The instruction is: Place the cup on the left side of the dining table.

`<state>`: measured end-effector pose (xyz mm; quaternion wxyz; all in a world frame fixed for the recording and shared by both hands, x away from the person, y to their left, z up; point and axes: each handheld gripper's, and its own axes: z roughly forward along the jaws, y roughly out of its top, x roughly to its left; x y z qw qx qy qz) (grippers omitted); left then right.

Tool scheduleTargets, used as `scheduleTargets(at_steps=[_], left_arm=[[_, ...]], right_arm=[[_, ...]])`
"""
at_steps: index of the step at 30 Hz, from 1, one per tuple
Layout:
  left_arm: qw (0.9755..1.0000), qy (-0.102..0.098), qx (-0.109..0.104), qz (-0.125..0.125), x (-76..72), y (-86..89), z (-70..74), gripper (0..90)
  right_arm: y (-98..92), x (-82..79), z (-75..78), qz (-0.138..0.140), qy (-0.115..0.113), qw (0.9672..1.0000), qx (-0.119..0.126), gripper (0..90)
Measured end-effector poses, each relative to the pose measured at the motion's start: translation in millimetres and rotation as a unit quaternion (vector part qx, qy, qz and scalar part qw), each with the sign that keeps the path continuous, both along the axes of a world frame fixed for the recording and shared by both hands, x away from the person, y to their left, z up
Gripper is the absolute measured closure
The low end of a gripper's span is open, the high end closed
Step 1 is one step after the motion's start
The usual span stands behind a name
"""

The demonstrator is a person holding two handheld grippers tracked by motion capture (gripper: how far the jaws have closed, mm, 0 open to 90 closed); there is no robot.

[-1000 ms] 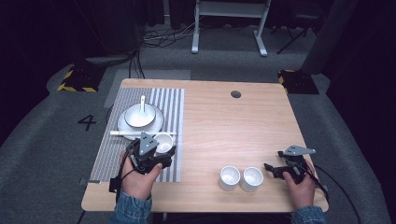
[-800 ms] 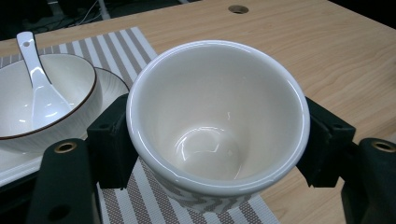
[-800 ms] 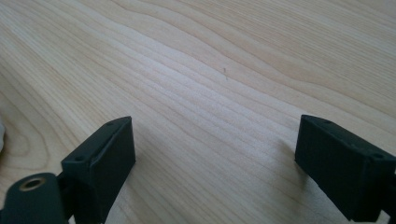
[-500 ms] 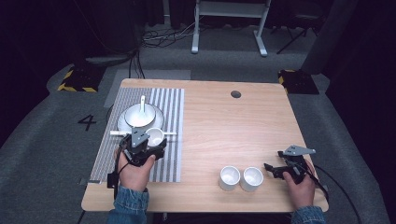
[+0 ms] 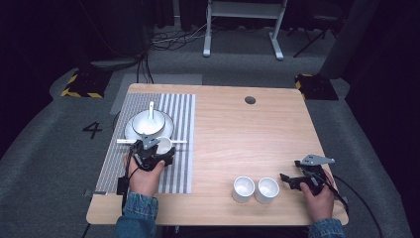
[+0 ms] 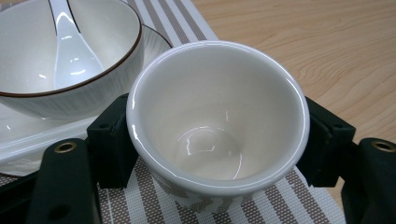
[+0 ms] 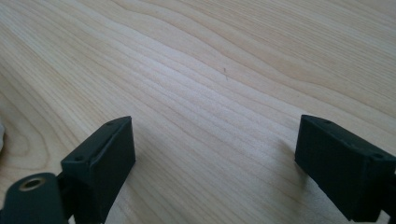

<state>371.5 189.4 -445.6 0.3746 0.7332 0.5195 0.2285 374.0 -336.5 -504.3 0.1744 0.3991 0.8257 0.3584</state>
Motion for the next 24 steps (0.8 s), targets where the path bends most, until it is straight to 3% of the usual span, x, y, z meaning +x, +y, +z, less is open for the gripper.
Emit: scheduleTargets(at_steps=[10,24], left_arm=[[0.9992,0.037,0.009,-0.013,10.4,-5.1,-10.5,26.5],[0.9975,0.057,0.031,-0.027,16.8,-11.0,-20.8,26.4]], right_arm=[[-0.1,0.1,0.0,0.001,0.0,1.0,0.0,12.4],[-0.2,0.1,0.0,0.001,0.0,1.0,0.0,12.4]])
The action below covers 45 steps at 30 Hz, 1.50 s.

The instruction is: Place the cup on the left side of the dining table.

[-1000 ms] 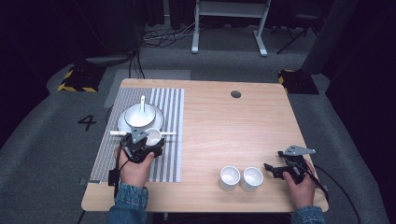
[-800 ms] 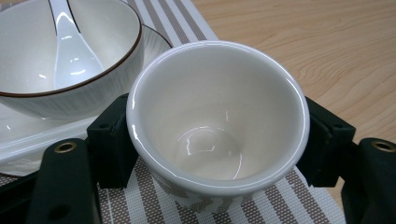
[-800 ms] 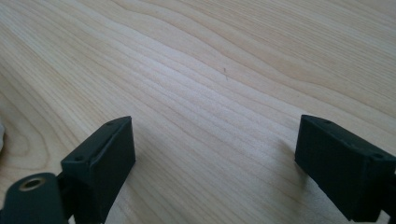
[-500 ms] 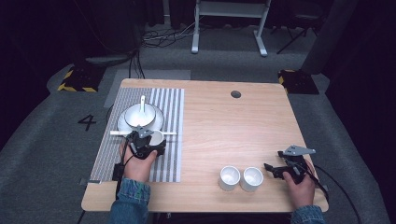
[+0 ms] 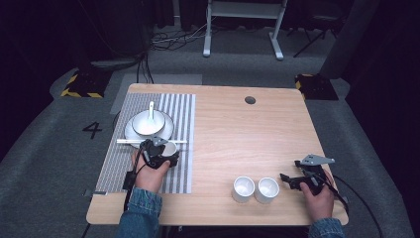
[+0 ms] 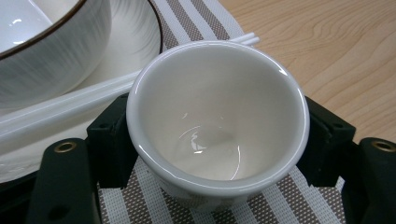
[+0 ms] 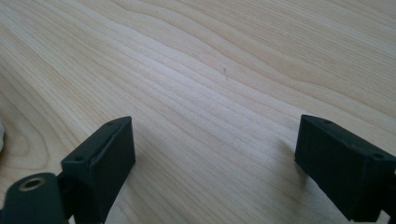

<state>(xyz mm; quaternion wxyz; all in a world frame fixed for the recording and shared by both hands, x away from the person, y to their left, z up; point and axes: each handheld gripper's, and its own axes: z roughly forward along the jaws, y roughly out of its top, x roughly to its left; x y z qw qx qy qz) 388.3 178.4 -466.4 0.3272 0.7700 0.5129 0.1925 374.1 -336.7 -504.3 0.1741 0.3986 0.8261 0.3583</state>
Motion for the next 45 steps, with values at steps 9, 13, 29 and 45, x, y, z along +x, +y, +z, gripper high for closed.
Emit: scheduleTargets(at_steps=[9,13,29,45], left_arm=[[0.9999,0.004,0.016,-0.004,-2.6,-0.3,-0.5,25.7],[0.9998,0.0,0.015,0.011,-4.3,-0.9,-4.0,22.9],[0.9997,-0.024,0.008,0.007,-14.1,3.5,9.5,20.7],[0.9981,-0.059,-0.013,-0.008,-43.6,14.3,38.4,18.5]], right_arm=[[0.1,-0.1,0.0,0.0,0.0,1.0,0.0,12.4],[0.1,0.0,0.0,0.0,0.0,1.0,0.0,12.4],[0.1,0.0,0.0,0.0,0.0,1.0,0.0,12.4],[0.1,0.0,0.0,0.0,0.0,1.0,0.0,12.4]])
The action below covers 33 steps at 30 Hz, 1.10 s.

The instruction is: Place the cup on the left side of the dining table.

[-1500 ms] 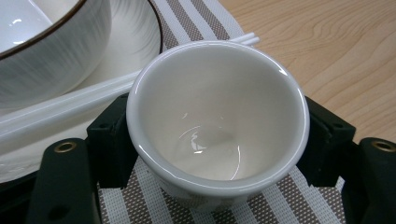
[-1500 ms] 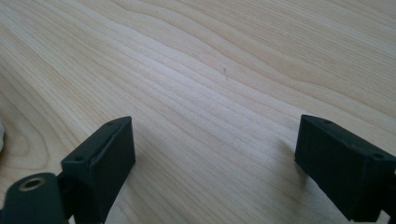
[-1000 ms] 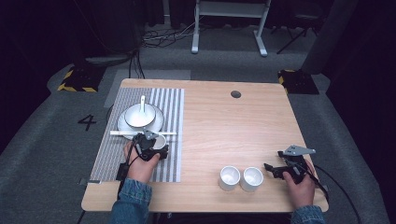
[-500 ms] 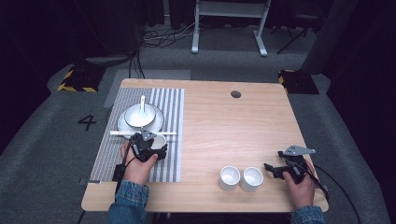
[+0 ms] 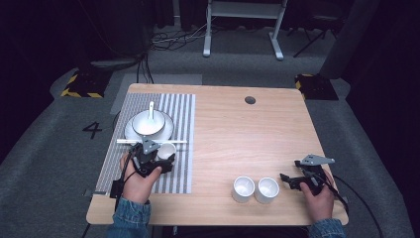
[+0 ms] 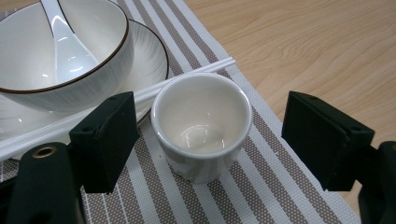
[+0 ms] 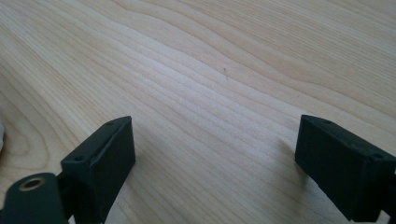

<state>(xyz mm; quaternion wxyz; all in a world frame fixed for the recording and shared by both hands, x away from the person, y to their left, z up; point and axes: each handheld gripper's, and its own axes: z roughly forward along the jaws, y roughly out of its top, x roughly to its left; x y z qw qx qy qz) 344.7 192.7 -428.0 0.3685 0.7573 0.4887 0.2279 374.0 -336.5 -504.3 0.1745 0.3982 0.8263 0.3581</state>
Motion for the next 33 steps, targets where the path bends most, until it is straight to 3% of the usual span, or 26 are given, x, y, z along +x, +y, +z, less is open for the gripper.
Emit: scheduleTargets(at_steps=[4,12,18,24,33], left_arm=[[0.9993,-0.016,-0.031,0.017,-9.3,7.0,3.6,17.9],[0.9986,-0.03,-0.032,0.028,-30.9,21.0,9.3,18.6],[0.9976,-0.025,-0.038,0.052,-46.2,39.4,6.7,18.6],[0.9973,-0.02,-0.034,0.061,-56.8,48.6,5.1,18.8],[0.9976,0.011,-0.014,0.067,-67.3,58.9,-4.7,18.9]], right_arm=[[1.8,-0.2,0.1,0.004,0.0,1.0,0.001,12.4],[2.9,-1.7,0.0,0.009,0.0,1.0,0.0,12.4],[2.9,-1.6,0.0,0.009,0.0,1.0,0.0,12.4],[3.0,-1.1,0.1,0.009,0.001,1.0,0.001,12.4],[3.3,-0.5,0.1,0.01,0.001,0.9999,0.001,12.4]])
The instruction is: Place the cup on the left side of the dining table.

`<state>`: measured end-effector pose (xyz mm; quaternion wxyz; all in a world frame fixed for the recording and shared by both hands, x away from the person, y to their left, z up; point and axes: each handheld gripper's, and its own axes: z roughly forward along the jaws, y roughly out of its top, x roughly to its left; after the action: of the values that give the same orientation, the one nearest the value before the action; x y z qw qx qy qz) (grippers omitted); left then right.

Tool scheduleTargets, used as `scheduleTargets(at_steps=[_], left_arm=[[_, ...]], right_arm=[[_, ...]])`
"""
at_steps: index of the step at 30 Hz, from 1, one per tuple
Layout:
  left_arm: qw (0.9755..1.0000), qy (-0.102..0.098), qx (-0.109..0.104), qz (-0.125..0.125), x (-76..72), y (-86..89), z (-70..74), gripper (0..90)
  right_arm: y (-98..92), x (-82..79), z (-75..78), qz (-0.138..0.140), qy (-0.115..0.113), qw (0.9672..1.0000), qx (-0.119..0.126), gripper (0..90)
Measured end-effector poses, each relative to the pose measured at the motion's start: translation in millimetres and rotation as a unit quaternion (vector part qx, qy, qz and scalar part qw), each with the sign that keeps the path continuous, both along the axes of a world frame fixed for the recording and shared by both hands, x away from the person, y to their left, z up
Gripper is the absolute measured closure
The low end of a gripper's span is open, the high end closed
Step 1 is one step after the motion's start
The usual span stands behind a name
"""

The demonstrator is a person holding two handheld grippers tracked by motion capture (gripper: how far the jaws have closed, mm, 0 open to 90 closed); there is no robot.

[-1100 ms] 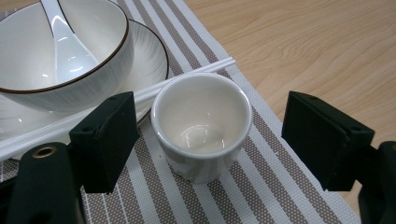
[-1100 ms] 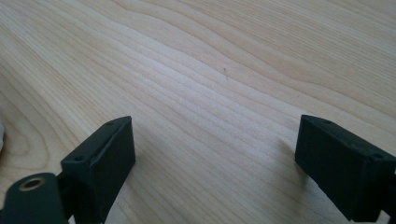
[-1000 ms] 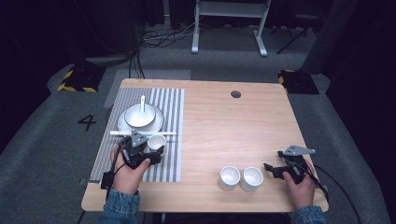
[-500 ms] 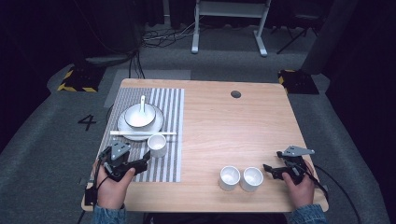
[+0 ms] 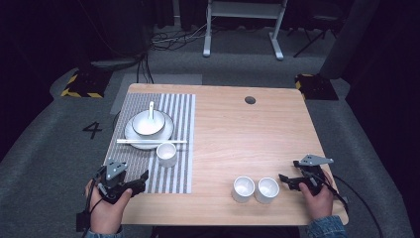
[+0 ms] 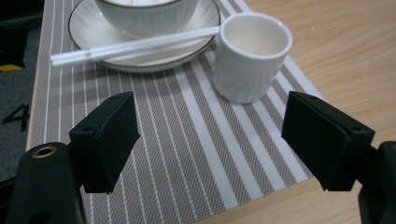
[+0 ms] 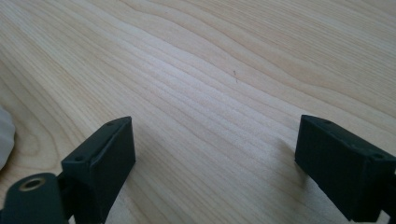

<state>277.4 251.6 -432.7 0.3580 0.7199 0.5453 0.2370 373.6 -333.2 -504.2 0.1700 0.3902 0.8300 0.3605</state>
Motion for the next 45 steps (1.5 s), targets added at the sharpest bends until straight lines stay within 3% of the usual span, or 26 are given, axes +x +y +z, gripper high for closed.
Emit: scheduleTargets(at_steps=[9,18,21,35,40,45], left_arm=[[0.9996,0.027,0.005,-0.007,-9.4,14.3,-17.4,20.5],[0.9993,0.035,0.01,-0.009,-8.8,28.3,-33.5,21.5],[0.999,0.042,-0.001,-0.015,-7.0,31.6,-40.9,21.9],[0.9973,0.03,0.006,-0.067,-7.9,26.5,-63.4,22.8],[0.9964,0.036,0.008,-0.076,-8.9,25.3,-72.9,22.0],[0.9963,0.017,0.011,-0.083,-10.7,25.0,-78.8,17.9]], right_arm=[[0.1,-0.1,0.0,0.0,0.0,1.0,-0.001,12.4],[0.1,-0.1,0.0,0.0,0.0,1.0,-0.001,12.4],[0.1,-0.1,0.0,0.0,0.0,1.0,-0.001,12.4],[0.1,-0.2,0.0,0.0,0.0,1.0,-0.001,12.4],[0.1,-0.1,0.0,0.0,0.0,1.0,-0.001,12.4],[0.1,-0.2,0.0,0.0,0.0,1.0,-0.001,12.4]])
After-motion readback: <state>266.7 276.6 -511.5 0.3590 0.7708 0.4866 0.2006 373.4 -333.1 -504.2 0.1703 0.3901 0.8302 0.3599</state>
